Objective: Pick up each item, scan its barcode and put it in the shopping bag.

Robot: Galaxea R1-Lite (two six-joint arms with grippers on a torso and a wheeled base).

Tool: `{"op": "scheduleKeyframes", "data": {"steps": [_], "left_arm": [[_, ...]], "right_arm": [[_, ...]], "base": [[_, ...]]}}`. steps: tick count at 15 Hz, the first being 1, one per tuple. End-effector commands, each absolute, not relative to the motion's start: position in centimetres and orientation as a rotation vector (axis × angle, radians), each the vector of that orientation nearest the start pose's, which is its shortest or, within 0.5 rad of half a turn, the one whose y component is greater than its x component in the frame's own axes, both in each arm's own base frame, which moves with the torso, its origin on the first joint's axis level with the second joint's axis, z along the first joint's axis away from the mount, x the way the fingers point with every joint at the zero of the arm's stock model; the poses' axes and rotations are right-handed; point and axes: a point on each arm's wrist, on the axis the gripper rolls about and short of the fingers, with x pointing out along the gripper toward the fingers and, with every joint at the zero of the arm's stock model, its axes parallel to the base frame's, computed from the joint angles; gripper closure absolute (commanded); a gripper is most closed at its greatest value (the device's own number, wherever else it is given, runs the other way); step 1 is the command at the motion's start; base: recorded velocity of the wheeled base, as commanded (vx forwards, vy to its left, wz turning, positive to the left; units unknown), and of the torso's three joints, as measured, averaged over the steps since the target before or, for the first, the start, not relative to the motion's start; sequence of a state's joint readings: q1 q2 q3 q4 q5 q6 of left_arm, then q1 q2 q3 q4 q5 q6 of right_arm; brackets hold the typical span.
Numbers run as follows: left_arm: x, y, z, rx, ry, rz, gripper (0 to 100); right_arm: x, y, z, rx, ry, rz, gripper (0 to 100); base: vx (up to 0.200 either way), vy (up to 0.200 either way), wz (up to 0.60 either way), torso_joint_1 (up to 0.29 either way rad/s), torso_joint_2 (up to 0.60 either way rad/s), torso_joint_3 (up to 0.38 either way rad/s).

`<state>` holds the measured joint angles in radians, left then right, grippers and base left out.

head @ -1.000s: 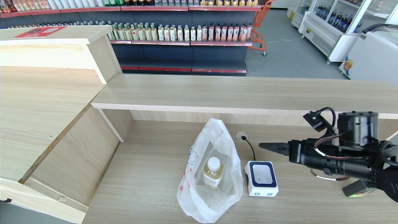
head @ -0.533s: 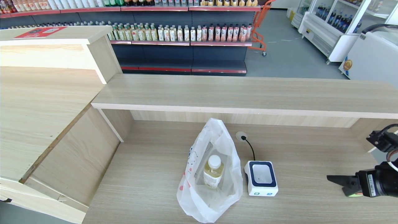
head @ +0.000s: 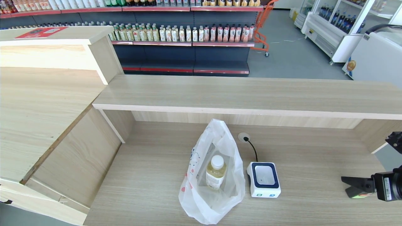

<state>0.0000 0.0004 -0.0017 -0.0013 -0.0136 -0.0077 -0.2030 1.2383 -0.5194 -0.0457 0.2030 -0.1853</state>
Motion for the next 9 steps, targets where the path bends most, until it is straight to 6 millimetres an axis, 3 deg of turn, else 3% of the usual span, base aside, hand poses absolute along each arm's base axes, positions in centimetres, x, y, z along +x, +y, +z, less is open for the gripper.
{"op": "scheduleKeyframes", "data": {"steps": [1,6,9], "left_arm": [[-2.29,-0.03,7.61,-0.008,-0.003,-0.014,0],[-2.29,-0.03,7.61,-0.008,-0.003,-0.014,0],[-2.29,-0.03,7.61,-0.008,-0.003,-0.014,0]], "right_arm": [[15.9,-2.85,15.94,-0.041,0.664,0.059,0],[15.71,-3.01,15.57,-0.049,0.684,0.013,0],[15.49,-2.96,15.56,-0.049,0.681,0.013,0]], "base": [[-0.2,0.0,0.0,0.007,-0.01,0.002],[-0.2,0.0,0.0,0.002,0.0,0.0],[0.0,0.0,0.0,0.0,0.0,0.0]]}}
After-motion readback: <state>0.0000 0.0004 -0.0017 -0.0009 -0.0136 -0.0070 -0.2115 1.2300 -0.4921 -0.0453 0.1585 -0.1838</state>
